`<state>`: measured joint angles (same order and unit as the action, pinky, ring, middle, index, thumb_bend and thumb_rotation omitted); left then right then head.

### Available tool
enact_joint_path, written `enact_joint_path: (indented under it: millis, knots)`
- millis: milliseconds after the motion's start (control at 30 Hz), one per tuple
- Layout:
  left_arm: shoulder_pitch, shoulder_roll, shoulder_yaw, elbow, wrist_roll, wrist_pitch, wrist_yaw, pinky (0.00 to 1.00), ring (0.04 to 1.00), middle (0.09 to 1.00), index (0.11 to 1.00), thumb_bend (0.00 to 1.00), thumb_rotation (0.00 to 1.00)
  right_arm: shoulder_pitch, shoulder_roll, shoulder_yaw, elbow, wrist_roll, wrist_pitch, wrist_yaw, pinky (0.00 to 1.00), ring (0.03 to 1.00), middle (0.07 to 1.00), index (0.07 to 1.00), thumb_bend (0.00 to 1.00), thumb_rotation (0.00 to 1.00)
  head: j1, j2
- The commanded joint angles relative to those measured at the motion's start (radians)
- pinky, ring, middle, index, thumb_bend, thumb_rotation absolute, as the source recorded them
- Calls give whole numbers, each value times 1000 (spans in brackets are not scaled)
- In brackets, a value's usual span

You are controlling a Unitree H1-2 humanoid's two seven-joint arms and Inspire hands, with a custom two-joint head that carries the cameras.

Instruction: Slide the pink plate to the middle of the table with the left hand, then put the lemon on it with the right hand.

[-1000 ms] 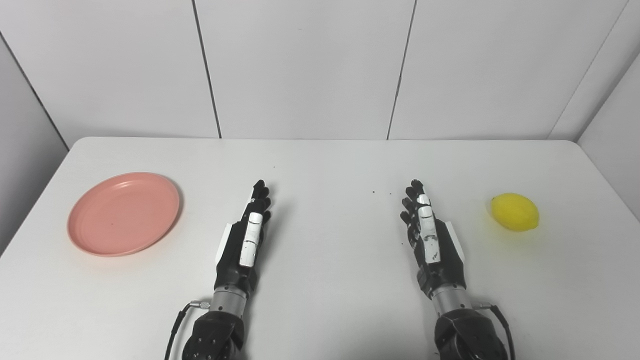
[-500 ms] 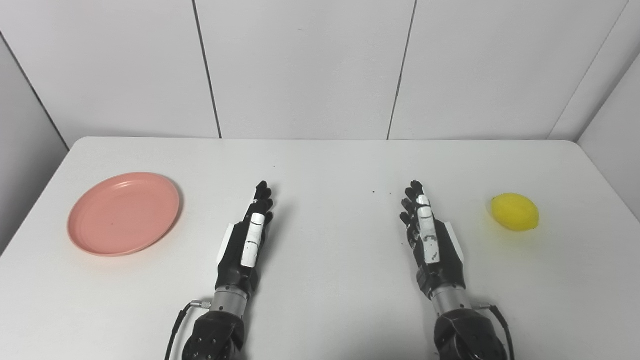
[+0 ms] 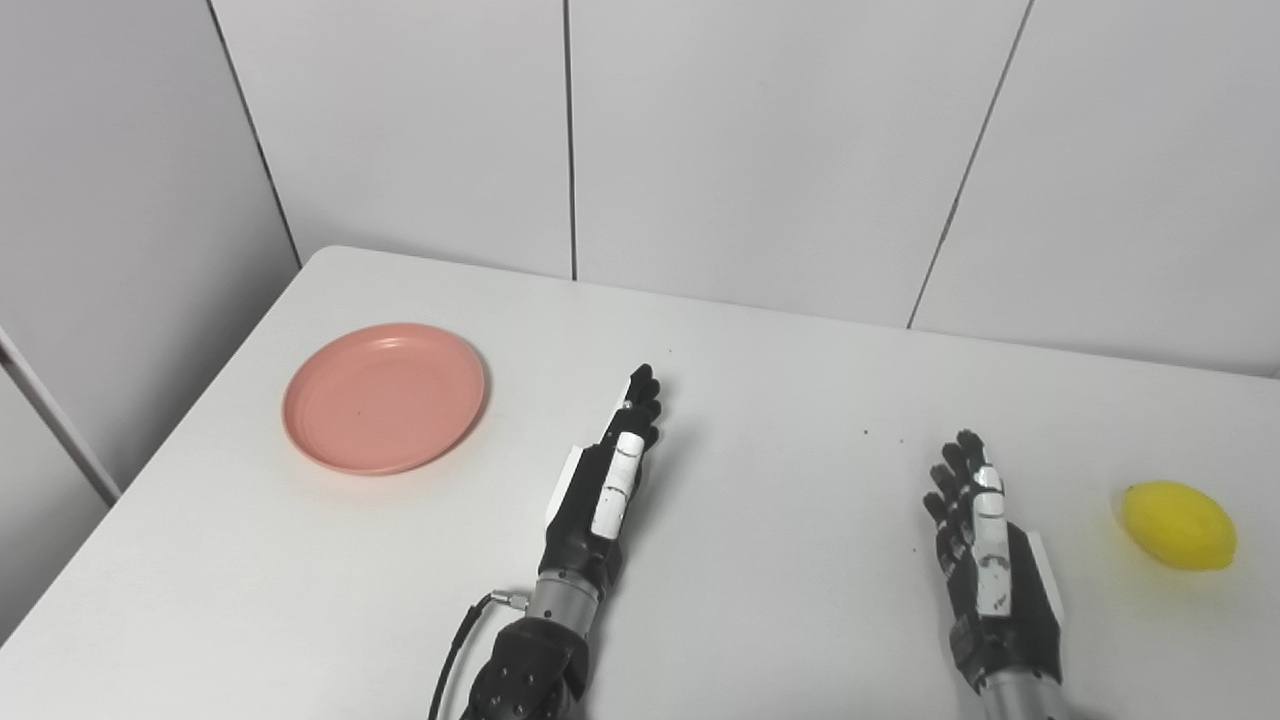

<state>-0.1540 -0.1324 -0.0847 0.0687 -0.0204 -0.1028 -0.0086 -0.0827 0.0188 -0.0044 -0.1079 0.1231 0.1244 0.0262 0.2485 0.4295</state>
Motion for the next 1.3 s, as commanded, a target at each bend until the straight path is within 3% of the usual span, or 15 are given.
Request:
enact_joint_path:
  millis: [0,100,233,367,433,533,667,933,1267]
  knots:
    - [-41,-13,2,-10,20,-66,19,1000,1000,1000,1000,660,1000,-17,-5,-8,-11,17,-77,20,1000,1000,1000,1000,663,1000,37,-20]
    - [-47,-11,2,-15,47,-79,38,1000,1000,1000,1000,657,1000,-12,-10,-11,-13,25,-78,23,1000,1000,1000,1000,669,1000,54,-29]
    - [-56,-4,2,-46,116,-44,74,1000,1000,1000,1000,694,1000,-6,-18,-13,-26,27,-64,22,1000,1000,1000,1000,650,1000,72,-37]
    - [-85,24,27,-87,133,50,77,1000,1000,1000,1000,715,1000,0,-19,-13,-42,31,-47,19,1000,1000,1000,1000,636,1000,83,-47]
    - [-99,38,38,-92,132,63,75,1000,984,994,993,721,1000,2,-22,-11,-46,27,-46,18,1000,1000,1000,1000,631,1000,85,-56]
    - [-116,51,60,-92,117,72,75,922,924,942,939,734,1000,5,-24,-9,-53,24,-37,17,1000,1000,1000,1000,639,1000,90,-62]
    - [-156,84,97,-109,143,133,100,810,823,843,845,779,1000,8,-24,-7,-60,18,-36,12,1000,1000,1000,1000,634,1000,95,-67]
    - [-241,155,182,-106,183,134,166,773,745,757,753,808,1000,6,-33,-6,-54,27,-43,22,1000,1000,1000,1000,627,1000,93,-77]
    - [-317,229,304,-80,166,120,244,810,717,716,715,830,1000,10,-43,-12,-66,32,-48,24,1000,1000,1000,1000,621,1000,102,-69]
